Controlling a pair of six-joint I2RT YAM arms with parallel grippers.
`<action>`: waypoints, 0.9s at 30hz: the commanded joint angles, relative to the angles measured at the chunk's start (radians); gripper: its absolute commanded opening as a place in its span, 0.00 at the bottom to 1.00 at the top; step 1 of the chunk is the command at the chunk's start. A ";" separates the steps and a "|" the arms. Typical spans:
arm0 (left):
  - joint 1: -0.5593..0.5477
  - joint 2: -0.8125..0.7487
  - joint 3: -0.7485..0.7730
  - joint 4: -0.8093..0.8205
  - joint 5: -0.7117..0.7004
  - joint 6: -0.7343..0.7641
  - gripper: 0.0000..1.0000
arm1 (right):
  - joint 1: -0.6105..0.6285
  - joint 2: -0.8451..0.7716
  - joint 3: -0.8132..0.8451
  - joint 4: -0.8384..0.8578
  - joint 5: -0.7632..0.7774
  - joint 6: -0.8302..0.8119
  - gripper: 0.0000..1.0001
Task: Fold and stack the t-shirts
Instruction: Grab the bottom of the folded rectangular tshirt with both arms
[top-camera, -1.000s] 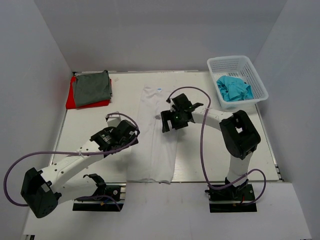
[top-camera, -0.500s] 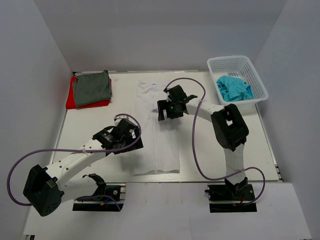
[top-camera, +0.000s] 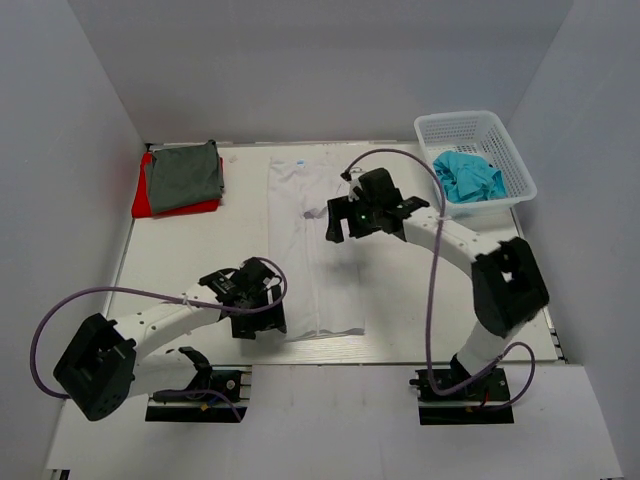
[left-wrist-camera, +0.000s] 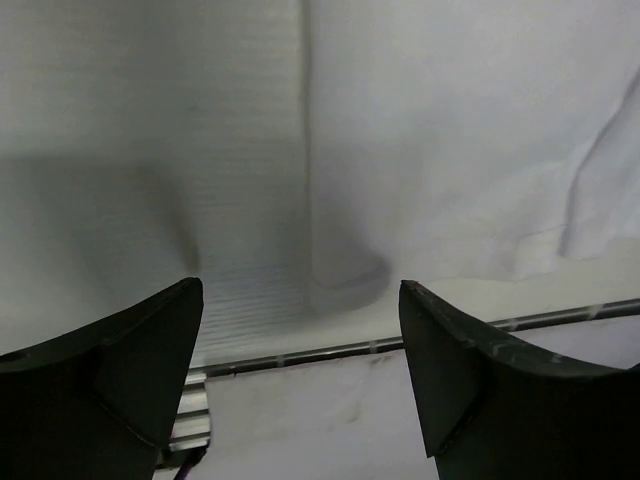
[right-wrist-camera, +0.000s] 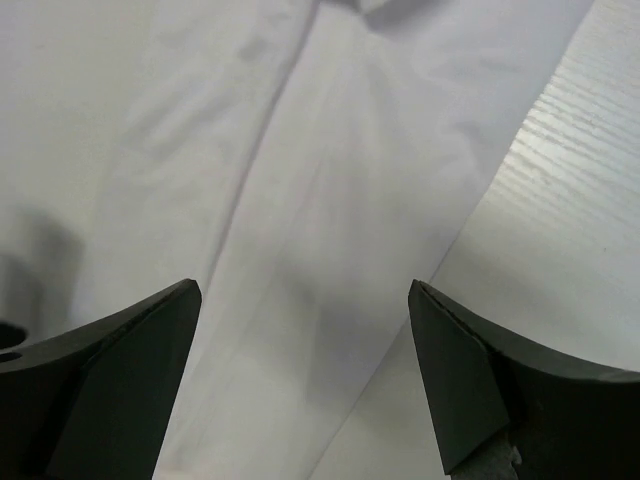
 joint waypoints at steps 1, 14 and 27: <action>-0.004 -0.053 -0.051 0.016 0.076 -0.032 0.88 | 0.017 -0.155 -0.078 0.055 -0.045 0.005 0.90; -0.004 -0.012 -0.172 0.184 0.136 -0.046 0.44 | 0.110 -0.504 -0.560 -0.073 -0.068 0.224 0.90; -0.004 0.018 -0.154 0.187 0.125 -0.037 0.00 | 0.172 -0.429 -0.670 0.013 -0.155 0.310 0.49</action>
